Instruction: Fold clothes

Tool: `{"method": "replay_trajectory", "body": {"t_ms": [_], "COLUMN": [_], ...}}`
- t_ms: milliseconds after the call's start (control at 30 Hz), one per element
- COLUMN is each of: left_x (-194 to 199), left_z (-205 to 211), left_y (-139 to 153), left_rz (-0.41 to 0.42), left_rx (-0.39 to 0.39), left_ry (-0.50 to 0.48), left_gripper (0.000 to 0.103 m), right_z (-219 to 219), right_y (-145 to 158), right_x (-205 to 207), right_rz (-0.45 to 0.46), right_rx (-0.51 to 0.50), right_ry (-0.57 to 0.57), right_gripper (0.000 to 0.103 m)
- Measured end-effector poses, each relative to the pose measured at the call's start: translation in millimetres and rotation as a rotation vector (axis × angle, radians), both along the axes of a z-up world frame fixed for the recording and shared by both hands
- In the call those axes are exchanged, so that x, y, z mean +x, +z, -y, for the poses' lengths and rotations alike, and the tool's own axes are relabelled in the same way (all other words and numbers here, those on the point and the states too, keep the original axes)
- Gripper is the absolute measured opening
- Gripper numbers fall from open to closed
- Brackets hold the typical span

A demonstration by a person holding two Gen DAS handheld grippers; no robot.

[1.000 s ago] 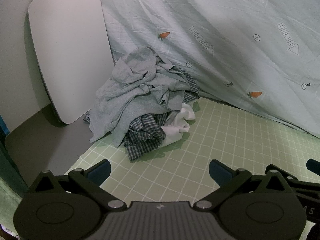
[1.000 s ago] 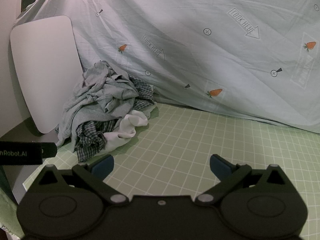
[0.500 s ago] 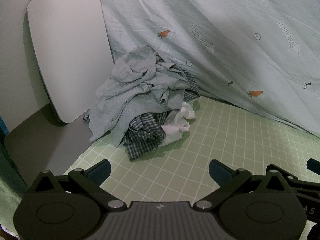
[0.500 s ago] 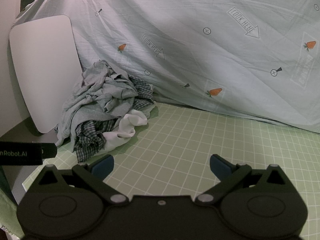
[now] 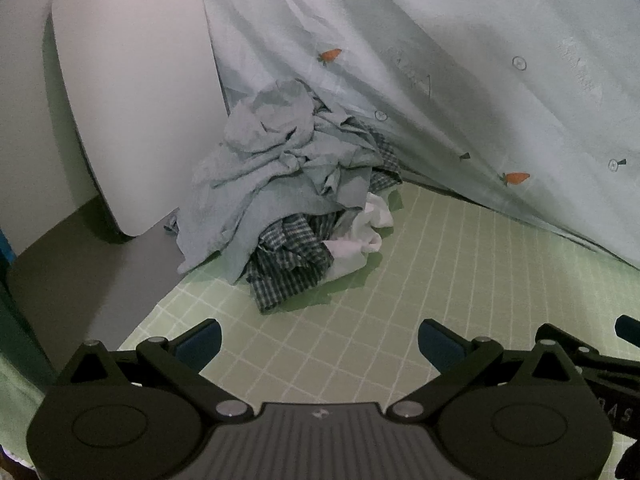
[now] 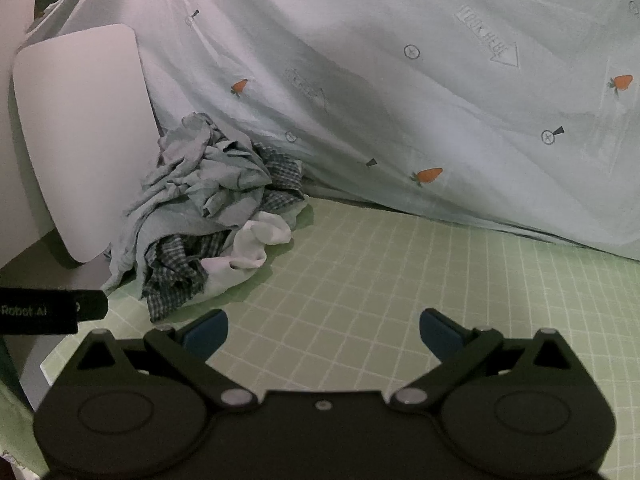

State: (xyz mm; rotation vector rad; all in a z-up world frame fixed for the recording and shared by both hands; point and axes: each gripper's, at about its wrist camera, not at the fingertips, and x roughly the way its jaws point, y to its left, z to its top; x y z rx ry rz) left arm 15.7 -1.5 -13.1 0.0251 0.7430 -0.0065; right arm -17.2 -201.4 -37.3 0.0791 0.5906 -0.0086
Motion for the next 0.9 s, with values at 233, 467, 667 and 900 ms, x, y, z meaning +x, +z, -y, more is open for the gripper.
{"method": "replay_trajectory", "body": {"t_ms": [233, 467, 667, 900], "left_x": [32, 97, 180, 278], "left_z": [0, -17, -43, -72], "left_y": [-11, -18, -24, -32], "left_rz": [-0.041, -0.067, -0.089, -0.073], "left_rx": [0.004, 0.011, 0.001, -0.048], "left_ry": [0.005, 0.073, 0.145, 0.217], "left_gripper": [0.103, 0.103, 0.103, 0.103], "right_z": [4, 10, 7, -31], "right_y": [-4, -9, -8, -26], "right_x": [21, 77, 156, 278], "right_rz": [-0.024, -0.049, -0.042, -0.032], "right_rx": [-0.031, -0.064, -0.097, -0.132], "right_ry": [-0.005, 0.002, 0.051, 0.195], "right_gripper": [0.103, 0.103, 0.103, 0.103]}}
